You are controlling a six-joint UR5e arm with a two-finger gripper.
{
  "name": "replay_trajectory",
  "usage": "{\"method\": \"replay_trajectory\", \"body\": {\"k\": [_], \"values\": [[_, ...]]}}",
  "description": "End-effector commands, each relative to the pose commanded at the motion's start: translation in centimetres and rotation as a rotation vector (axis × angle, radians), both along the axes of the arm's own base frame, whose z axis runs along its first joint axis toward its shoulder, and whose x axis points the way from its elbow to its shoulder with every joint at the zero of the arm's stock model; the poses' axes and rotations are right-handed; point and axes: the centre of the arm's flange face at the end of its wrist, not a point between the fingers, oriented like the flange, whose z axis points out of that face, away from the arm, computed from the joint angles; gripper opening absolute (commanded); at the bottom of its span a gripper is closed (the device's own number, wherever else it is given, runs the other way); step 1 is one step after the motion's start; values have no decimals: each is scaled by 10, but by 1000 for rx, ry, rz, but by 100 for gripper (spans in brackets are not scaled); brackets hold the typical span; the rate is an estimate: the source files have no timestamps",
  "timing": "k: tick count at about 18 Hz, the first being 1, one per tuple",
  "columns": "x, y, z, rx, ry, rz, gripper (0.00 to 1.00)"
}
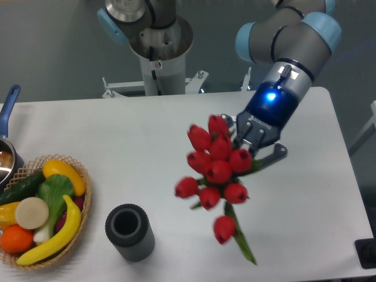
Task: Insert the flowers into the vase
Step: 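Lift and carry the tulip bunch toward the black vase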
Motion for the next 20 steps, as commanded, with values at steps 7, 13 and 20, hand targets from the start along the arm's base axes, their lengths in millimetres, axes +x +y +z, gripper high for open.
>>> {"method": "replay_trajectory", "body": {"k": [7, 13, 20], "values": [[26, 16, 4, 111, -43, -104, 31], [43, 52, 2, 110, -41, -171, 31], [56, 73, -12, 101, -68, -213, 31]]}}
